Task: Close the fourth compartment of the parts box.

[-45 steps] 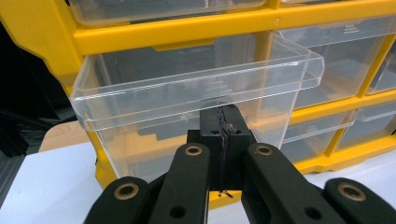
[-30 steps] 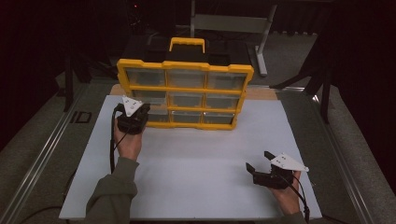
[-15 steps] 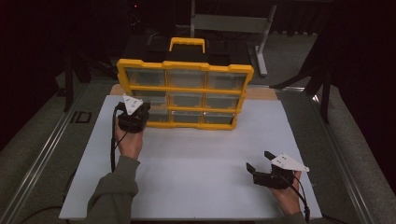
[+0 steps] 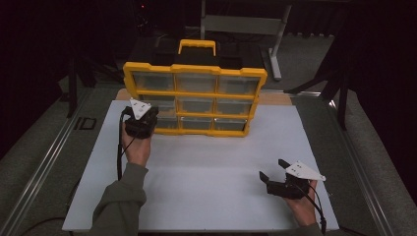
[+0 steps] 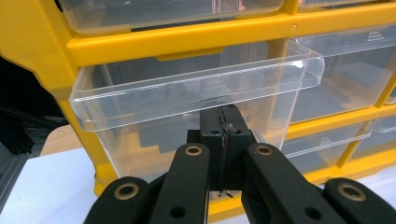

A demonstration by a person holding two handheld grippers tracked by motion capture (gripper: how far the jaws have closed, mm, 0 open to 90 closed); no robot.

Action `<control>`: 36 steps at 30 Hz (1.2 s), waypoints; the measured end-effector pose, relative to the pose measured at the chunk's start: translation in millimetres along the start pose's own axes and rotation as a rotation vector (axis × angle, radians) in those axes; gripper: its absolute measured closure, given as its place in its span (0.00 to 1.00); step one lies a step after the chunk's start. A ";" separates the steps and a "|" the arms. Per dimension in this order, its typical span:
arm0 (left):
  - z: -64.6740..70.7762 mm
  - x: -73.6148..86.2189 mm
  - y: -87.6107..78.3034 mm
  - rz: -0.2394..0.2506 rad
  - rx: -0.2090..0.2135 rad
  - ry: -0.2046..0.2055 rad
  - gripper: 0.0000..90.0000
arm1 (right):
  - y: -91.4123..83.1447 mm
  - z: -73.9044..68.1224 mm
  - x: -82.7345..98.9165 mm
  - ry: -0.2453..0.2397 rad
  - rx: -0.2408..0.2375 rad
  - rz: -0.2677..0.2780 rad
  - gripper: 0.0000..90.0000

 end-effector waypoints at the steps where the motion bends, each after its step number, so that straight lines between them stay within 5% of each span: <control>1: 0.1 -0.2 0.3 0.000 0.000 -0.002 1.00 | 0.1 -0.1 -0.1 0.000 -0.001 0.000 0.16; 36: 0.2 -3.7 10.9 -0.006 -0.012 -0.016 1.00 | -0.4 1.7 1.2 0.004 -0.001 0.001 0.16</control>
Point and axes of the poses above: each handheld gripper's, and its own axes: y roughly forward along the jaws, x roughly out of its underside, z roughly to its right, the point moved 9 cm from there along y, roughly forward along the jaws, and after that the axes turned 13 degrees about -x, right-handed, at the moved point
